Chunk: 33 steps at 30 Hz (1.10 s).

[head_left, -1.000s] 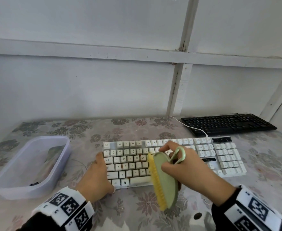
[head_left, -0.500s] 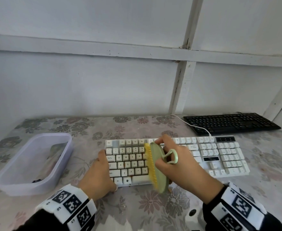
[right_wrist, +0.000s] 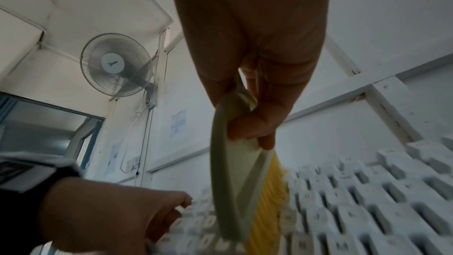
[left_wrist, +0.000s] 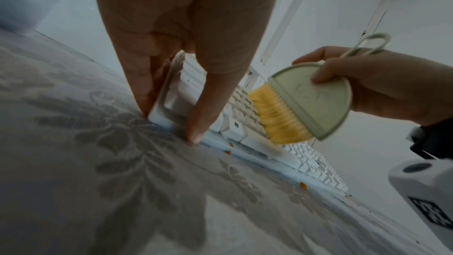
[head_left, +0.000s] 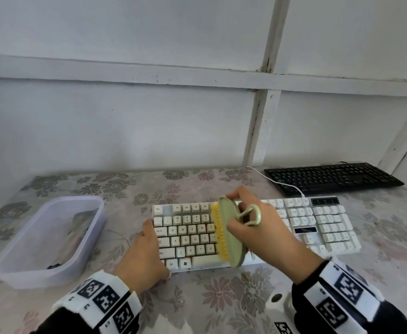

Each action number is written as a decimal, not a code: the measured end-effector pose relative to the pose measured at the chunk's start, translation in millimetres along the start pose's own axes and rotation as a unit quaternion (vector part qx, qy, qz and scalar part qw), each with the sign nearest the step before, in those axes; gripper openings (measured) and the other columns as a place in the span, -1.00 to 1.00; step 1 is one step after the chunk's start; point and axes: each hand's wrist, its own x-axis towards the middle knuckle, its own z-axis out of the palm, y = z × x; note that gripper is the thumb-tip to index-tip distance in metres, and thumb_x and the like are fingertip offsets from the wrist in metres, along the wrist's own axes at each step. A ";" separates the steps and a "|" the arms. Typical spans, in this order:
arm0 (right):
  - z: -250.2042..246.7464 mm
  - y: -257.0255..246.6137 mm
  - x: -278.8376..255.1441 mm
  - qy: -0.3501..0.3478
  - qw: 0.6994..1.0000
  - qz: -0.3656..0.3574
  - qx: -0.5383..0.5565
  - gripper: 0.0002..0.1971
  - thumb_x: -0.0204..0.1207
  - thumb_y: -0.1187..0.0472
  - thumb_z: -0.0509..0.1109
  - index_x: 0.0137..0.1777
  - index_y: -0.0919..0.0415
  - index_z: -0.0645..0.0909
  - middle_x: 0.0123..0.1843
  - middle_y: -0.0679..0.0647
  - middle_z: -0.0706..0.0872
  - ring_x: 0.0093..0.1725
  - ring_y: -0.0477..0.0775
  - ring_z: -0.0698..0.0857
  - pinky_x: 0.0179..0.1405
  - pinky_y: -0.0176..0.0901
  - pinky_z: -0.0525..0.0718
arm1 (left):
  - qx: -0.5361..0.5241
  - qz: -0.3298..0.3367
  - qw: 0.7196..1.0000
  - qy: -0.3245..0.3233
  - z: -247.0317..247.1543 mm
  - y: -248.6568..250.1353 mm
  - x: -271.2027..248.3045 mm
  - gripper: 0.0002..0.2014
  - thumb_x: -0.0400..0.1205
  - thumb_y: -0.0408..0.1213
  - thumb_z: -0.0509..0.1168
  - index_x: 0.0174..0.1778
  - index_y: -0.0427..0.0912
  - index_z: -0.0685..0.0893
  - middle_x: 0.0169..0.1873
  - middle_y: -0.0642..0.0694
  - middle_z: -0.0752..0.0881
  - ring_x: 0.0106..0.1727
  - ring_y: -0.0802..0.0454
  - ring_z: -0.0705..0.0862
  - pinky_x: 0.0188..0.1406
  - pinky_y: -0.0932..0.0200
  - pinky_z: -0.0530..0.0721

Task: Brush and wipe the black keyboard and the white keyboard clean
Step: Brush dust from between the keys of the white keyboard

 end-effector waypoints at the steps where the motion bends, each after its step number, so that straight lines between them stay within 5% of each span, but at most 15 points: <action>1: 1.9 3.0 -4.2 -0.013 1.000 0.002 -0.002 -0.72 0.47 0.33 0.27 0.09 -0.04 0.45 -0.47 0.00 0.55 -0.61 -0.14 0.39 -0.66 -0.35 0.35 | 0.001 0.001 1.000 0.000 -0.4 -0.4 0.4 -0.02 0.19 -0.30 0.58 0.41 -0.11 0.08 0.16 -0.04 0.54 0.13 0.03 0.58 0.06 0.09 0.69; 6: -9.5 1.7 -11.1 -0.057 0.997 0.039 0.019 -0.75 0.42 0.33 0.31 0.03 0.00 0.51 -0.40 0.04 0.56 -0.56 -0.13 0.40 -0.60 -0.27 0.40 | 0.009 -0.001 1.000 0.000 -0.9 0.2 0.5 -0.01 0.21 -0.31 0.57 0.42 -0.12 0.06 0.16 -0.05 0.54 0.13 0.02 0.58 0.06 0.10 0.68; 13: -10.6 -10.9 10.5 0.067 0.996 0.009 0.050 -0.66 0.44 0.35 0.29 0.15 -0.03 0.49 -0.20 0.21 0.72 -0.44 0.11 0.64 -0.59 -0.10 0.62 | 0.008 -0.003 1.000 0.001 -0.4 0.0 0.4 -0.02 0.21 -0.30 0.57 0.41 -0.11 0.06 0.15 -0.05 0.55 0.12 0.02 0.59 0.05 0.08 0.70; 18: 6.7 3.7 -6.6 -0.007 1.000 0.016 0.009 -0.74 0.49 0.32 0.26 0.08 -0.04 0.44 -0.37 0.10 0.63 -0.58 -0.14 0.41 -0.66 -0.32 0.37 | 0.011 -0.005 1.000 0.001 0.1 -0.9 0.7 -0.03 0.21 -0.31 0.58 0.40 -0.11 0.08 0.16 -0.05 0.55 0.13 0.01 0.59 0.04 0.11 0.69; 23: 0.4 4.4 -23.9 -0.064 0.997 0.048 0.013 -0.77 0.46 0.31 0.28 0.01 -0.03 0.49 -0.36 0.11 0.59 -0.52 -0.07 0.39 -0.59 -0.27 0.39 | 0.013 -0.011 1.000 0.002 0.7 -0.9 1.7 -0.04 0.21 -0.31 0.57 0.40 -0.11 0.08 0.15 -0.06 0.56 0.12 0.01 0.60 0.03 0.13 0.69; 33: -2.9 -18.1 12.9 0.071 0.997 0.006 0.030 -0.69 0.45 0.34 0.26 0.13 0.00 0.48 -0.26 0.19 0.69 -0.49 -0.03 0.51 -0.61 -0.23 0.42 | 0.030 -0.015 0.999 -0.001 -0.1 1.6 -0.2 -0.03 0.22 -0.31 0.58 0.40 -0.11 0.06 0.16 -0.07 0.53 0.13 -0.01 0.58 0.01 0.14 0.67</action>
